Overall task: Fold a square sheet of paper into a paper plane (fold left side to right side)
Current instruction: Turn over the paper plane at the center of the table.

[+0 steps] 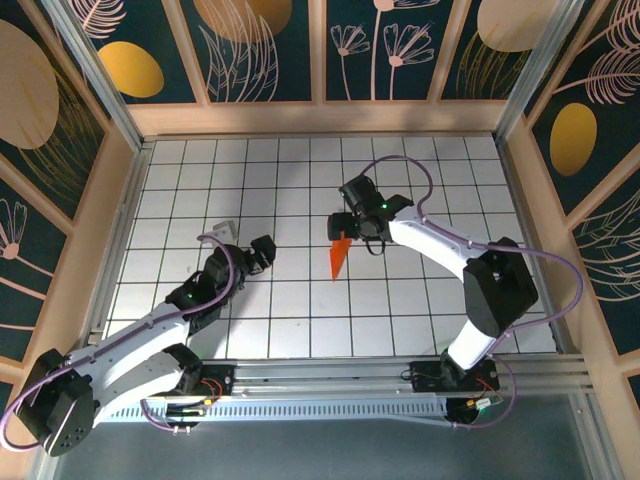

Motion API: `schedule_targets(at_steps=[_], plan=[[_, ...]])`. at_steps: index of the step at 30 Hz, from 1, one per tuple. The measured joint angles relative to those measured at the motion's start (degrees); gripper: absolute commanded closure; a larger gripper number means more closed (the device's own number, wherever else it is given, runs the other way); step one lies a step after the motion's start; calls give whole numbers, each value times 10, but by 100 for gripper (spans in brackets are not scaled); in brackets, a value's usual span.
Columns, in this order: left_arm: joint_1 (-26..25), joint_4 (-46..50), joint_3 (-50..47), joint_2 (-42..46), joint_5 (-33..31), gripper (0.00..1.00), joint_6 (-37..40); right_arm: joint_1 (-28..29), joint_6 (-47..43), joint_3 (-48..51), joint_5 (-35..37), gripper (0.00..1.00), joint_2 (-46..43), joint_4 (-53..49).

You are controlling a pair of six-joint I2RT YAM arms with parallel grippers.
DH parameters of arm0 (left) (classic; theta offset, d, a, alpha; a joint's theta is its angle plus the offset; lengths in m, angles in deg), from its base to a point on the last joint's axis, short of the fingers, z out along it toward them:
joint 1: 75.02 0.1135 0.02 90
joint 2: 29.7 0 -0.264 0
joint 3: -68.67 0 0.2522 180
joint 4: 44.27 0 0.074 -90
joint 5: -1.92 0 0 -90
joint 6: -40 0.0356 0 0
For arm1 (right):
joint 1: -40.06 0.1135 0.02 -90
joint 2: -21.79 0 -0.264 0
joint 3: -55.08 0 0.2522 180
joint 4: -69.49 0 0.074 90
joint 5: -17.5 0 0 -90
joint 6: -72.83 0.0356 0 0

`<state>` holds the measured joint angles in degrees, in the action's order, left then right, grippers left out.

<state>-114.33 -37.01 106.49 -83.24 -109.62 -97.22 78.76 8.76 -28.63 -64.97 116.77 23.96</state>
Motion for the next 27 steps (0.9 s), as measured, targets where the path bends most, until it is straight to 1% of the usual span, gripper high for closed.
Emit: schedule_targets(at_steps=[5,9,11,15,22,27], plan=[[0,3,-10,18,-1,14,0,23,24,-1,6,1,19,-2],[0,4,-20,27,-2,13,-1,33,32,-9,6,3,58,-2],[0,5,-24,29,-2,13,-1,33,31,-17,6,9,77,-2],[0,8,-27,29,-2,13,-4,33,32,-36,15,26,114,-3],[0,8,-31,29,-2,12,-7,30,33,-52,19,41,145,-2],[0,8,-31,29,-2,12,-7,22,33,-53,19,55,152,-1]])
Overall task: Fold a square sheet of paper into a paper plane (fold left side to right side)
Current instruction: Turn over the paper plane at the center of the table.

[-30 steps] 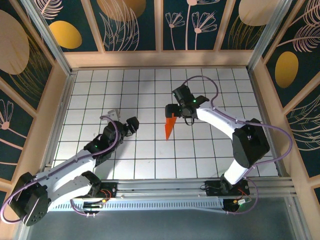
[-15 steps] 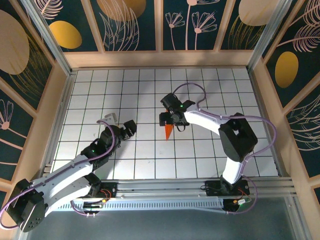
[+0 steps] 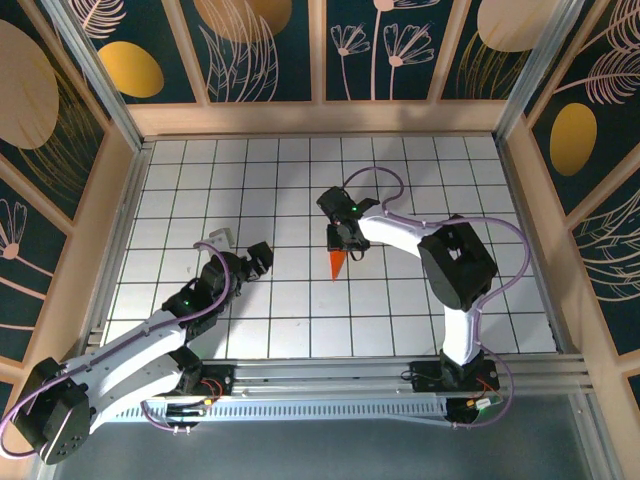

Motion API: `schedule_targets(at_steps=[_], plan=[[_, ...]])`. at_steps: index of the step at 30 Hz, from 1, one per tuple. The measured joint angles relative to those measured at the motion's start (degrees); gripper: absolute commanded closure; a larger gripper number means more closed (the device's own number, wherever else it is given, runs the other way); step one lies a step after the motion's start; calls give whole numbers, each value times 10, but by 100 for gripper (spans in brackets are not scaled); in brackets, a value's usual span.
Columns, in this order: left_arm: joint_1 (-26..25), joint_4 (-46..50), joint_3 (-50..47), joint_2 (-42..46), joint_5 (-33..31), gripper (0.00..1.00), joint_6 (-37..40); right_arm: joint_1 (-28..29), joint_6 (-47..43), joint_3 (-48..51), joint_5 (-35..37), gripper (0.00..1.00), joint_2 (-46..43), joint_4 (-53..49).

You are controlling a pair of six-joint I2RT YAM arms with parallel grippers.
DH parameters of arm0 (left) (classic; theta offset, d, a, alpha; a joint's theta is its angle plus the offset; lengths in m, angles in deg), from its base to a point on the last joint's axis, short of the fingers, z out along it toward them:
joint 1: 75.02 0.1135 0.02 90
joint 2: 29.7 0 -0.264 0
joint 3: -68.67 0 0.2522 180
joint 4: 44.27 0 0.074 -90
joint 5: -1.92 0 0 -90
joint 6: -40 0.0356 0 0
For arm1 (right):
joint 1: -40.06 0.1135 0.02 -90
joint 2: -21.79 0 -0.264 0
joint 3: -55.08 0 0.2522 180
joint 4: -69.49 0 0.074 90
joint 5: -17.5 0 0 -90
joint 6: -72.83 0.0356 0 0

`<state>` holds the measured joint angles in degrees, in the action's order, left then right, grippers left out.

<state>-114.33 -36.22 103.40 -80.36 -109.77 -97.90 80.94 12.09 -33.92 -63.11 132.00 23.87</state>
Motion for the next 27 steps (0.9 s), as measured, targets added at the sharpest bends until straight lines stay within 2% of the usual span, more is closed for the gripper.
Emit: schedule_targets(at_steps=[4,11,18,21,24,27], plan=[[0,0,0,0,0,12,0,-3,0,0,-2,67,6,2],[0,0,0,0,0,11,0,-3,-2,0,-4,99,6,4],[0,0,0,0,0,10,-6,-3,-3,1,-3,100,0,4],[0,0,0,0,2,7,-14,-5,-6,15,-7,100,-29,14],[0,0,0,-1,5,3,-22,-22,-15,52,-44,100,-87,48],[3,-1,2,-6,20,1,-29,-61,-21,104,-120,100,-155,106]])
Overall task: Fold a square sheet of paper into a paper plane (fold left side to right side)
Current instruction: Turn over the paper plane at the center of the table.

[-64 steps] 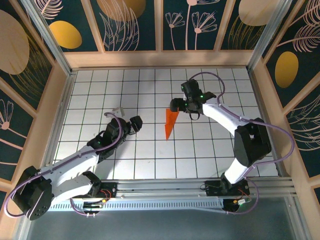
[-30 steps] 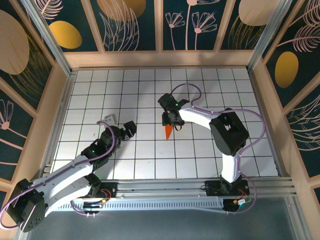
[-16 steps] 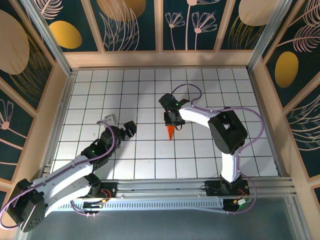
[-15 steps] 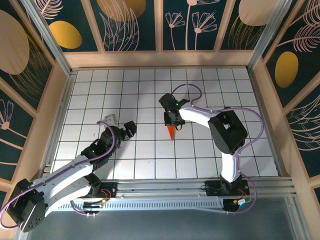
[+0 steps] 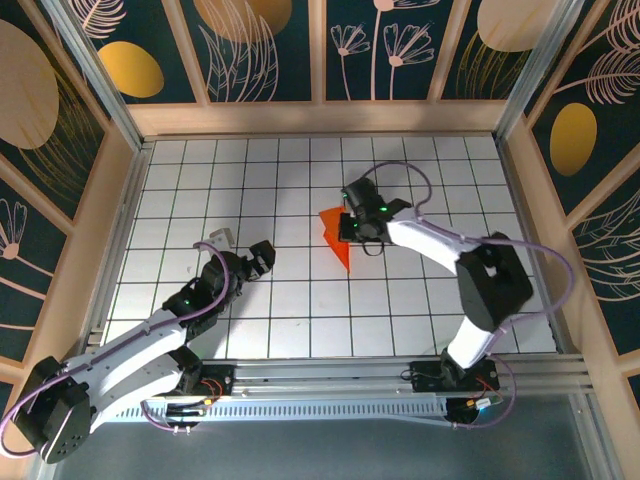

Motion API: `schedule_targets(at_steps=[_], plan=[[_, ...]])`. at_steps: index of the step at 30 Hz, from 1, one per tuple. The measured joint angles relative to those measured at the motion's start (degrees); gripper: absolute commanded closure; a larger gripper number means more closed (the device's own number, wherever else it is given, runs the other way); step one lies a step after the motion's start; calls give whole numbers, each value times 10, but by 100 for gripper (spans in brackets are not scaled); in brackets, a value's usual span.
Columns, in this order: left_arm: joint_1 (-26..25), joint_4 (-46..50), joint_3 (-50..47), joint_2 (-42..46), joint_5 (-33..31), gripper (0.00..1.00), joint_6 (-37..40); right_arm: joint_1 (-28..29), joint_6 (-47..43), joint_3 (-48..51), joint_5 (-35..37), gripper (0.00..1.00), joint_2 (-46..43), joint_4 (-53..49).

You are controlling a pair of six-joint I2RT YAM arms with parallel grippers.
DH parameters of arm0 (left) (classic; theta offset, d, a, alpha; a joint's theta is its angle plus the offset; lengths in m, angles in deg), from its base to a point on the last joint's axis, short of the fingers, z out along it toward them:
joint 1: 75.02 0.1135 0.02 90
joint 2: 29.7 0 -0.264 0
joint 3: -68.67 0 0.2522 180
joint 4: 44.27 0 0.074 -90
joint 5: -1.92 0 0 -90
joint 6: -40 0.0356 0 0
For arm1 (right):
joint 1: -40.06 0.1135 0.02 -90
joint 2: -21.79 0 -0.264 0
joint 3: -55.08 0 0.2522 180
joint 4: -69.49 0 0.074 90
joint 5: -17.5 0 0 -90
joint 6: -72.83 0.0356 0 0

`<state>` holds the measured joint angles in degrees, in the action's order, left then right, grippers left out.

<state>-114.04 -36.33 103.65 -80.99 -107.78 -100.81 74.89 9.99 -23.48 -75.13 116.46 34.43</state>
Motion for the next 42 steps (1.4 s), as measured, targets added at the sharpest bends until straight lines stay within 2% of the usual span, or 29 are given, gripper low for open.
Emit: schedule_targets(at_steps=[6,11,13,19,23,31,42], plan=[[21,-21,0,-11,54,1,-23,-82,14,128,-180,100,-86,159],[42,-47,0,-12,98,1,-47,-84,66,209,-307,100,-76,316],[49,-54,0,-11,109,1,-55,-78,86,223,-335,100,-58,365],[57,-55,-2,-1,117,1,-68,-42,100,224,-352,100,19,444],[57,-51,-2,10,114,1,-68,-38,110,224,-353,100,64,484],[57,-35,-3,18,102,1,-70,-38,111,228,-327,99,99,501],[57,-29,-3,9,101,1,-70,-38,94,228,-293,81,99,489]])
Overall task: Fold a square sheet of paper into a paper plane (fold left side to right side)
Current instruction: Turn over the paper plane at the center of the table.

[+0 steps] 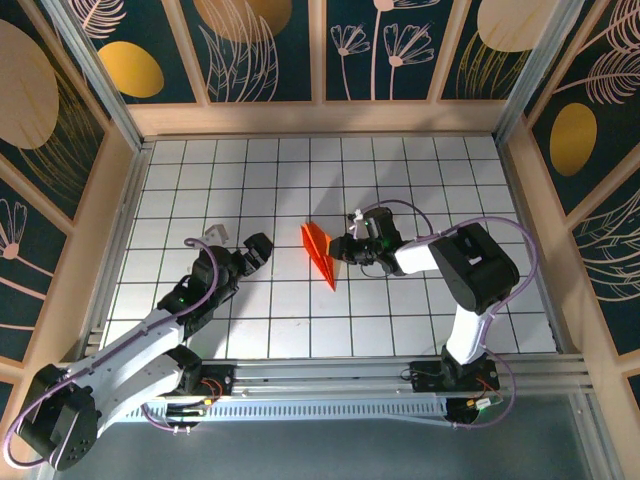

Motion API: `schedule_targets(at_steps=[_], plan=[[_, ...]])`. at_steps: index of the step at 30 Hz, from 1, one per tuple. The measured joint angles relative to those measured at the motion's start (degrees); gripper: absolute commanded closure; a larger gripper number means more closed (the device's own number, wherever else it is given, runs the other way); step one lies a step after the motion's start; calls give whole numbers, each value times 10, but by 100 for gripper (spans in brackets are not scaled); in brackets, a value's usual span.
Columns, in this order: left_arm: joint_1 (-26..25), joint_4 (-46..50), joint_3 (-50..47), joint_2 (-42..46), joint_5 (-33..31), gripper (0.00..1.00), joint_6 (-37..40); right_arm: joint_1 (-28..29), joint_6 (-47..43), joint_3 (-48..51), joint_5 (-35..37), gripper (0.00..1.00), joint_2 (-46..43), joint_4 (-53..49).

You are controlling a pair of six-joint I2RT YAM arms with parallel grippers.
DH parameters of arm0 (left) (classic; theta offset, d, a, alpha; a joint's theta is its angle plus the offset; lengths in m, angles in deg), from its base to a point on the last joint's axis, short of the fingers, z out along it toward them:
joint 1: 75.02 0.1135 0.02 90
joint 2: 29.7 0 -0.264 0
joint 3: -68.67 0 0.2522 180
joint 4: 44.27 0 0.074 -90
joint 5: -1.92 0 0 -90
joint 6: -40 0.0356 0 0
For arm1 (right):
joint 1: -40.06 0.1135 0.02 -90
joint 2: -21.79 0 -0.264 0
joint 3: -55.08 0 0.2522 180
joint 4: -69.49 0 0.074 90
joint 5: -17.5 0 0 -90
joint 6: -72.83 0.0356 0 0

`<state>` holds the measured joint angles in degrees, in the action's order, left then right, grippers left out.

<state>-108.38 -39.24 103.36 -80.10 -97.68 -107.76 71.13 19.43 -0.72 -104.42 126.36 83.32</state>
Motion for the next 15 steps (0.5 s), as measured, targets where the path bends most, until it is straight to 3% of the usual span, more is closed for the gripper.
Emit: schedule_targets(at_steps=[15], plan=[[0,0,0,-4,0,1,0,0,-23,-1,26,75,-12,-50]])
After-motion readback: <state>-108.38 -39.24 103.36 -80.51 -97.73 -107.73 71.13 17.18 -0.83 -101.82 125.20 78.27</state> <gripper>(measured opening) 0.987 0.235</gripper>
